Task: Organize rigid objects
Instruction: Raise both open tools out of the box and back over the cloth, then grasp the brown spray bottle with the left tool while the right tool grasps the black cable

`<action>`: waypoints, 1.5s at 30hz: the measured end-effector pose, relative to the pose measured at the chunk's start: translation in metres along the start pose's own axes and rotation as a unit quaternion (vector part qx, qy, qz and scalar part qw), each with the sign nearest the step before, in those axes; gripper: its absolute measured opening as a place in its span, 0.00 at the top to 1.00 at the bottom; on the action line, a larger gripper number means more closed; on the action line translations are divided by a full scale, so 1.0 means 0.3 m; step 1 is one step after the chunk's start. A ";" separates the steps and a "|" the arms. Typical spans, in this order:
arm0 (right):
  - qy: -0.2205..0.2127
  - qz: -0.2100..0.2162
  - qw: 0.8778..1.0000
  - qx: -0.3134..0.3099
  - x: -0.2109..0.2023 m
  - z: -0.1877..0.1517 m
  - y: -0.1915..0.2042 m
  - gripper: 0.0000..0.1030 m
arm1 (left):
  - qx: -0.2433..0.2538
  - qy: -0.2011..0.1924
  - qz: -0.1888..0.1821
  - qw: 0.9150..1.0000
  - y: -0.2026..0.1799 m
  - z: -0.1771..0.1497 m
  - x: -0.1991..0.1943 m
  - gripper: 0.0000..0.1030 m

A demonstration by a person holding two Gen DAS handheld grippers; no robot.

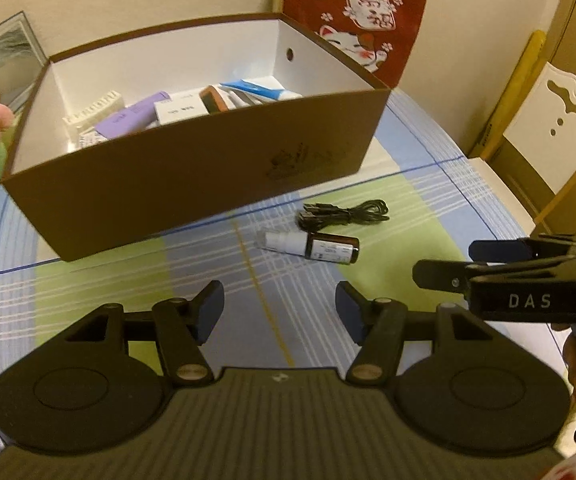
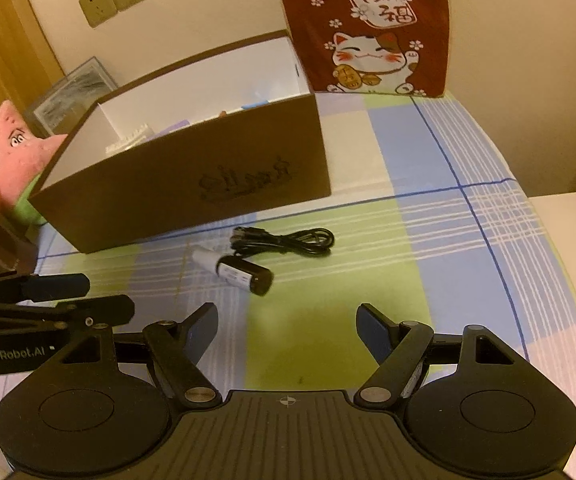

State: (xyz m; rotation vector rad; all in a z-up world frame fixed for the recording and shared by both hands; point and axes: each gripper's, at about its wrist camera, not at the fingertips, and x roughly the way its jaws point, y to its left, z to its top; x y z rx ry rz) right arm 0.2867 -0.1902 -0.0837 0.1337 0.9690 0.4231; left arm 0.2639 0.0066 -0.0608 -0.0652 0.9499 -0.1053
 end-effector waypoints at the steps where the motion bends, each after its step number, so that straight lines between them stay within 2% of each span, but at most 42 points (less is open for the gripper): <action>1: 0.001 -0.002 1.000 0.001 0.006 0.002 -0.007 0.29 | 0.001 0.002 -0.002 1.000 -0.006 0.000 0.010 0.44; 18: 0.017 -0.026 0.999 0.023 0.086 0.052 -0.129 0.29 | 0.047 0.021 -0.014 0.999 -0.137 0.026 0.210 0.44; 30: 0.025 -0.016 0.999 0.016 0.163 0.083 -0.143 0.29 | 0.056 0.022 0.042 0.997 -0.181 0.055 0.310 0.44; 39: 0.023 0.025 0.999 -0.040 0.250 0.122 -0.082 0.29 | 0.023 0.029 0.062 0.997 -0.096 0.028 0.287 0.44; 45: 0.009 0.035 0.993 -0.112 0.306 0.151 -0.021 0.29 | -0.011 0.033 0.090 0.995 -0.014 0.015 0.276 0.44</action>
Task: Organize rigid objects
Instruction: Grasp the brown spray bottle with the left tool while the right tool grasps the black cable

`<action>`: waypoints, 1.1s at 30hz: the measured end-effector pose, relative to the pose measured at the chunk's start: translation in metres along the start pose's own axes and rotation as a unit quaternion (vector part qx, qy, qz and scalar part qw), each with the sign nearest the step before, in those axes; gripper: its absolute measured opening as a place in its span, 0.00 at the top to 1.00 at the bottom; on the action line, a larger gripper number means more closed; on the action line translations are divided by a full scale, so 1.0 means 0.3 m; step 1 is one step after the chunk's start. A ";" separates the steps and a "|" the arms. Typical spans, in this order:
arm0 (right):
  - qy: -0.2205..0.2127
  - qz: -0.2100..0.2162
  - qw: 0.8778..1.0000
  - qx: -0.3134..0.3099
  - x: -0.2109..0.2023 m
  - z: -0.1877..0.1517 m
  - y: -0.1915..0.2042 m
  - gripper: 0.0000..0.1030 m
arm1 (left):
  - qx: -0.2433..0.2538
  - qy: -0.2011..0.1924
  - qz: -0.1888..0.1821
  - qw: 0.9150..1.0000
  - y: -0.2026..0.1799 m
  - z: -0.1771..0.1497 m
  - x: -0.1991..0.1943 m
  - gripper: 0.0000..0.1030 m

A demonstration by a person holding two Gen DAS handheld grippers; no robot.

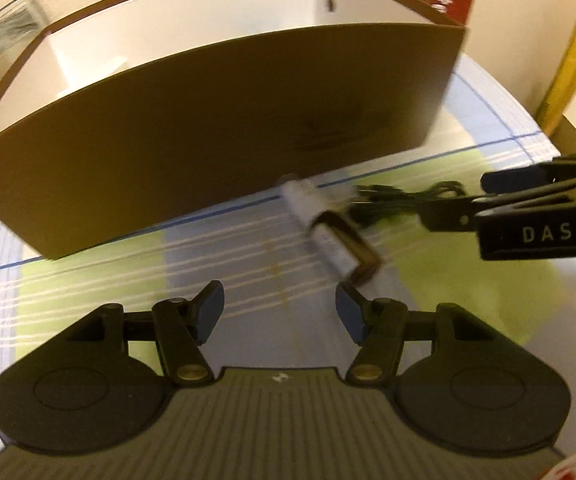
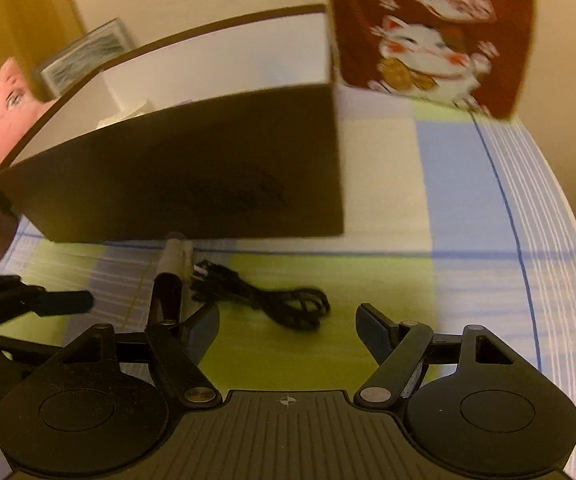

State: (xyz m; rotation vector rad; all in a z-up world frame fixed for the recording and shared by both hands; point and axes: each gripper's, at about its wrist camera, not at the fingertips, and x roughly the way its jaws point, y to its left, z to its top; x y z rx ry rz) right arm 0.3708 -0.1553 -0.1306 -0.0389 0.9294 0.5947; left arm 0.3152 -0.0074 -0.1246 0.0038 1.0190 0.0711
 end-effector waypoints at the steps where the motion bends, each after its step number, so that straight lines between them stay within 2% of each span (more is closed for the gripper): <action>1: -0.002 -0.001 1.000 -0.017 0.010 0.007 0.010 0.29 | -0.004 0.000 0.001 1.000 0.009 0.001 0.000 0.44; 7: -0.001 0.009 0.995 -0.103 0.068 0.009 0.048 0.30 | -0.006 -0.012 -0.034 0.999 0.008 0.022 -0.027 0.44; 11: 0.004 0.025 0.991 -0.130 0.084 -0.005 0.042 0.60 | -0.004 -0.014 -0.058 0.998 -0.016 0.037 -0.029 0.44; 12: 0.004 0.027 0.991 -0.132 0.081 -0.009 0.035 0.63 | -0.004 -0.014 -0.062 0.998 -0.022 0.041 -0.027 0.44; 14: 0.006 0.028 0.991 -0.130 0.072 -0.018 0.022 0.78 | -0.003 -0.012 -0.069 0.998 -0.034 0.048 -0.021 0.44; 16: 0.017 0.026 0.993 -0.117 0.064 -0.021 0.012 0.82 | 0.001 -0.012 -0.071 0.997 -0.048 0.056 -0.017 0.44; 22: 0.029 0.038 0.998 -0.047 0.026 -0.052 -0.011 0.82 | 0.008 -0.002 -0.066 0.998 -0.066 0.085 0.027 0.44; 25: 0.024 0.035 0.999 -0.026 0.029 -0.049 -0.012 0.81 | 0.005 0.005 -0.060 0.998 -0.062 0.098 0.053 0.49; 31: 0.017 0.028 0.999 -0.035 0.055 -0.016 0.007 0.80 | -0.012 0.015 -0.061 0.998 -0.035 0.124 0.091 0.59; 33: 0.017 0.032 0.998 -0.046 0.060 -0.013 0.020 0.80 | -0.011 0.019 -0.066 0.998 -0.029 0.123 0.095 0.67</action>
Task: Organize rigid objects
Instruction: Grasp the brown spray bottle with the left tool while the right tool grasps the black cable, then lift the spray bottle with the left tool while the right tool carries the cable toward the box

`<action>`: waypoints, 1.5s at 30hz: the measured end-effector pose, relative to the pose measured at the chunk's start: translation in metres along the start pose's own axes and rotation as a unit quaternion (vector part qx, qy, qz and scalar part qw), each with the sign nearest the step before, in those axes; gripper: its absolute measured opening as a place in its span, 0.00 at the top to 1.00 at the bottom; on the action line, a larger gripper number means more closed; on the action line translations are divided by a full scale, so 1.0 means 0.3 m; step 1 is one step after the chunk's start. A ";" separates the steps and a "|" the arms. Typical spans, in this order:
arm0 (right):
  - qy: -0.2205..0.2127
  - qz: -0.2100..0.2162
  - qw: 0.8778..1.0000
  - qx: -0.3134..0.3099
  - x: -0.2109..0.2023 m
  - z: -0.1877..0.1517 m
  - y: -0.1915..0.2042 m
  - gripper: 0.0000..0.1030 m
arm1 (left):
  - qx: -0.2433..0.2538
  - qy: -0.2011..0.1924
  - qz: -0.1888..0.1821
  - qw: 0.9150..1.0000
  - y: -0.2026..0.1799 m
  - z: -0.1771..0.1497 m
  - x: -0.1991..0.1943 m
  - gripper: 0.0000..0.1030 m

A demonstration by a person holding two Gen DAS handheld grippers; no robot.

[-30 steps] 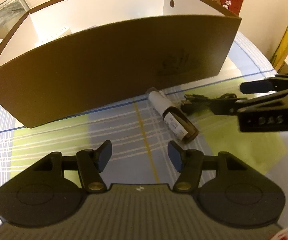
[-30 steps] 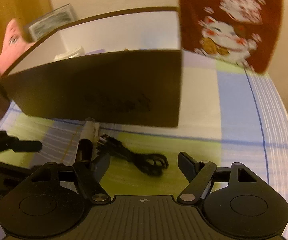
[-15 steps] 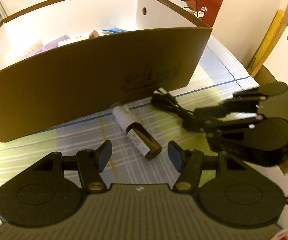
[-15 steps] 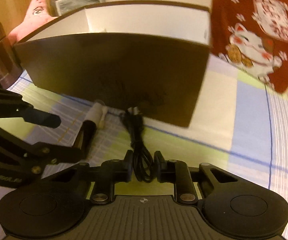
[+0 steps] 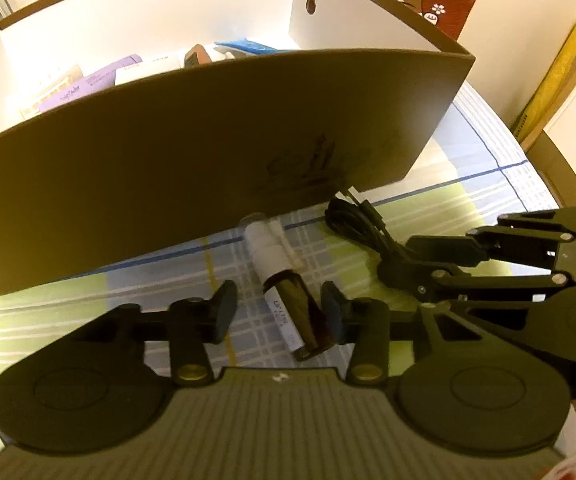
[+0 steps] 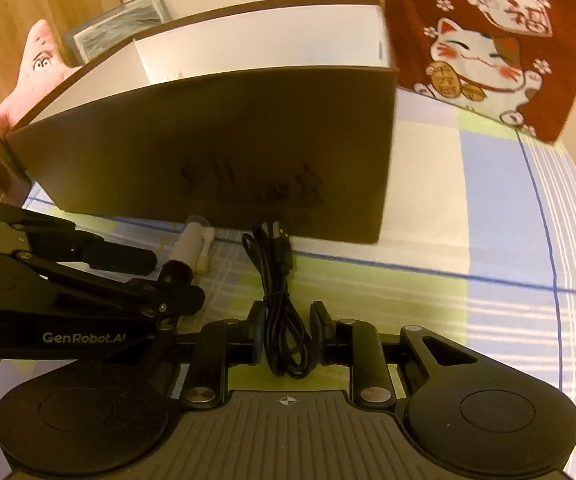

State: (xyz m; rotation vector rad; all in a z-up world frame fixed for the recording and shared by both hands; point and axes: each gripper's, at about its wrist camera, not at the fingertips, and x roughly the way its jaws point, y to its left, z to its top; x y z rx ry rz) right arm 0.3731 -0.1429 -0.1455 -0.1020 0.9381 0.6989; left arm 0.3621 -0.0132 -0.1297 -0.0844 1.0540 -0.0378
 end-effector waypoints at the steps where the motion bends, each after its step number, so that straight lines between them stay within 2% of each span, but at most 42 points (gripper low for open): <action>1: 0.002 0.002 1.000 -0.007 0.002 -0.004 0.009 0.80 | 0.004 0.002 -0.002 1.000 0.001 -0.004 0.000 0.77; 3: 0.002 0.006 1.000 -0.023 -0.002 -0.015 0.030 0.82 | 0.015 0.001 0.003 1.000 0.000 -0.016 -0.009 0.81; 12: 0.016 0.031 0.999 -0.011 -0.070 -0.115 0.081 0.84 | 0.043 0.017 0.020 0.999 0.028 -0.116 -0.081 0.81; 18: 0.030 0.045 0.998 -0.011 -0.138 -0.190 0.119 0.84 | 0.039 0.035 0.021 0.998 0.072 -0.205 -0.148 0.81; 21: 0.030 0.037 0.999 -0.019 -0.143 -0.197 0.144 0.83 | 0.030 0.038 0.020 0.999 0.081 -0.230 -0.165 0.81; 26: 0.032 0.032 0.999 -0.013 -0.121 -0.171 0.148 0.75 | 0.028 0.036 0.024 0.999 0.072 -0.223 -0.161 0.81; 33: 0.024 0.002 0.999 -0.042 -0.099 -0.160 0.189 0.74 | 0.031 0.028 0.025 0.999 0.066 -0.216 -0.154 0.81; 38: 0.025 -0.008 0.998 -0.051 -0.099 -0.167 0.206 0.86 | 0.030 0.024 0.024 0.999 0.066 -0.220 -0.158 0.81; 45: 0.025 -0.009 0.998 -0.051 -0.097 -0.170 0.216 0.86 | 0.033 0.021 0.024 0.999 0.065 -0.220 -0.156 0.81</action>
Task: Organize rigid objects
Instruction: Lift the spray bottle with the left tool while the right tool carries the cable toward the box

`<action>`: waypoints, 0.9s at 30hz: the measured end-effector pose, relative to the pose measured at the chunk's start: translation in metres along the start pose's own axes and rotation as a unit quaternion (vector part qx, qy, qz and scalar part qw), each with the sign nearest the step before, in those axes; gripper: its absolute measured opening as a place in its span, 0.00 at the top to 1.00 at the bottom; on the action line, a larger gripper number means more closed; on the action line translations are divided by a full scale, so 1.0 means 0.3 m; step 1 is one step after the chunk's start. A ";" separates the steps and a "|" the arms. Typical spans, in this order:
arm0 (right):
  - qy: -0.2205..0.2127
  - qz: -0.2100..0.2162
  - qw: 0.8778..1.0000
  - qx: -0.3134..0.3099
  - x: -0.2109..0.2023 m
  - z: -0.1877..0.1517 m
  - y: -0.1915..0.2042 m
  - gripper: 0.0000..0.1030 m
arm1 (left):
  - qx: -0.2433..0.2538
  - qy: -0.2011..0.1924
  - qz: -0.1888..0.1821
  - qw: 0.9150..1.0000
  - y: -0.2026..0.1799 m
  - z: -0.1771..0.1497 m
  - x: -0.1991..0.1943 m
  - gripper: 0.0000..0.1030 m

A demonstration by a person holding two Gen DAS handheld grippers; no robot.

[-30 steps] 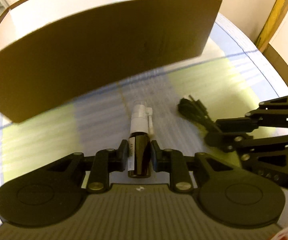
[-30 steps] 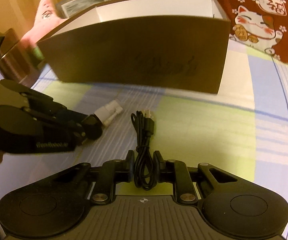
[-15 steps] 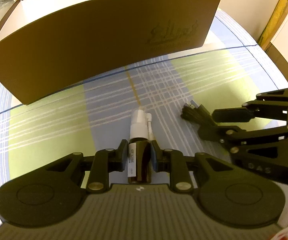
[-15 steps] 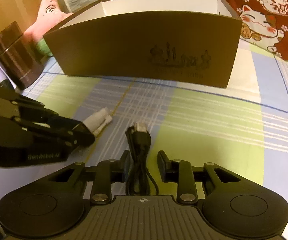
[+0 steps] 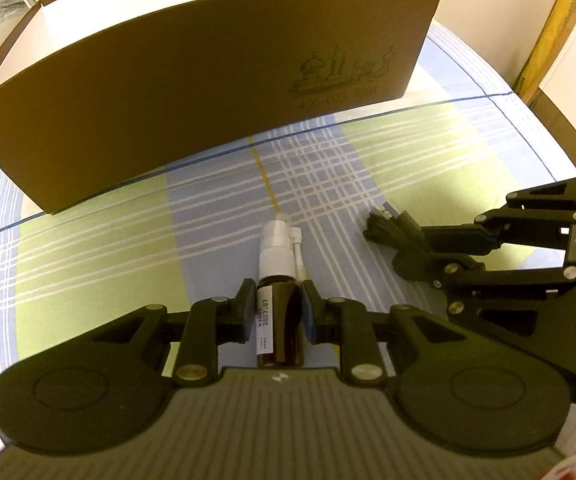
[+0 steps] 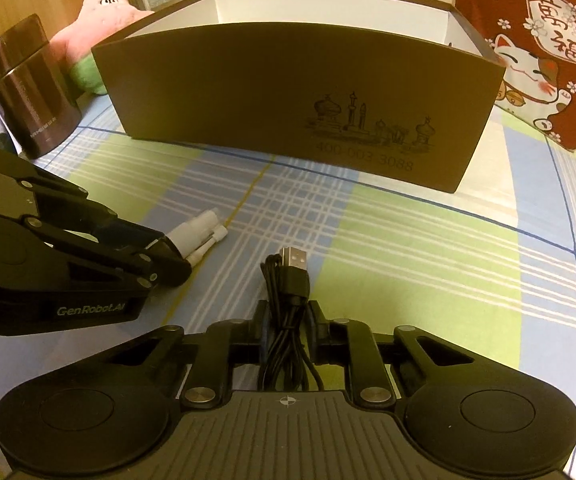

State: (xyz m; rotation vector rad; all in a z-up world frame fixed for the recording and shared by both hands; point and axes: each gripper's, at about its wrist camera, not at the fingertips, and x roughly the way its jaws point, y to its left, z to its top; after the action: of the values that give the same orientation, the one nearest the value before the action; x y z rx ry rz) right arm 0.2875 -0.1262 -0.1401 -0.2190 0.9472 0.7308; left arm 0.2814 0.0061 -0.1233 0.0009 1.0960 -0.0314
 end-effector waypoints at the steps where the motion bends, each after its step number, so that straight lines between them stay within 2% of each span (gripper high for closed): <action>1: 0.000 0.000 1.000 0.001 0.001 0.000 0.000 0.86 | 0.000 -0.001 0.000 1.000 0.001 0.000 0.000 0.81; 8: 0.001 0.003 1.000 0.009 -0.002 -0.001 -0.003 0.86 | 0.001 -0.004 -0.005 1.000 0.005 -0.008 -0.002 0.81; 15: 0.004 0.020 0.999 0.041 -0.024 -0.011 -0.011 0.88 | -0.013 -0.005 -0.021 1.000 0.022 -0.031 -0.024 0.81; 17: -0.001 0.028 0.998 0.054 -0.040 -0.013 -0.014 0.90 | -0.016 -0.009 -0.025 1.000 0.028 -0.039 -0.042 0.81; 27: -0.054 0.056 0.993 0.092 -0.152 0.039 -0.019 0.90 | -0.039 -0.058 -0.033 0.997 0.077 -0.030 -0.196 0.81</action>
State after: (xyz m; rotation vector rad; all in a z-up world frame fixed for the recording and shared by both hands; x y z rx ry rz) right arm 0.2822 -0.1464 -0.0975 0.0362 0.9228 0.7453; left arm 0.2472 0.0307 -0.0755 -0.1057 0.9794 -0.0470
